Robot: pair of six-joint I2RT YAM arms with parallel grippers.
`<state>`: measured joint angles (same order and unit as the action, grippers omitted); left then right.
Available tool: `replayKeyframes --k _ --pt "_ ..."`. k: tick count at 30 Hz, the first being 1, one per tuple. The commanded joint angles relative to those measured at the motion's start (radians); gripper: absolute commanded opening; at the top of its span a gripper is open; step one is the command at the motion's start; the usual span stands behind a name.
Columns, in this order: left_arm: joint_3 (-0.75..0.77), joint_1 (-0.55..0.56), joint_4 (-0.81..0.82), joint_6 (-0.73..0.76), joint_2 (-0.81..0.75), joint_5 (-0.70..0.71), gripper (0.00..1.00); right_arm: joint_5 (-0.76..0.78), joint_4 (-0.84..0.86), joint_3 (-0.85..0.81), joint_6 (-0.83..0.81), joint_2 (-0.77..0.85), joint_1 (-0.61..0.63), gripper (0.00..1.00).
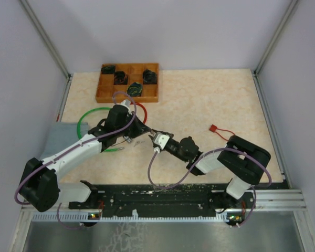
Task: Unlock with the key
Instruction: Pick up the key from the center of the board.
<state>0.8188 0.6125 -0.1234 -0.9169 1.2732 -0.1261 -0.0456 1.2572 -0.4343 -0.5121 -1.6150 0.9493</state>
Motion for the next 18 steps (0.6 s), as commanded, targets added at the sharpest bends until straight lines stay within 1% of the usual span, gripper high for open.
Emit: replayKeyframes --k 1,2,7,18 --pt "0.005 0.008 0.013 -0.009 -0.03 0.0 0.0 0.035 0.087 -0.043 0.009 -0.028 0.023 0.32" --pt "0.002 0.009 0.013 -0.009 -0.033 0.002 0.0 0.043 0.085 -0.043 0.006 -0.06 0.026 0.32" --pt "-0.008 0.009 0.031 -0.014 -0.04 0.0 0.0 0.098 0.099 -0.032 -0.002 -0.096 0.035 0.31" --pt "-0.009 0.01 0.05 -0.019 -0.025 -0.019 0.0 0.139 0.195 -0.021 -0.001 -0.123 0.042 0.26"
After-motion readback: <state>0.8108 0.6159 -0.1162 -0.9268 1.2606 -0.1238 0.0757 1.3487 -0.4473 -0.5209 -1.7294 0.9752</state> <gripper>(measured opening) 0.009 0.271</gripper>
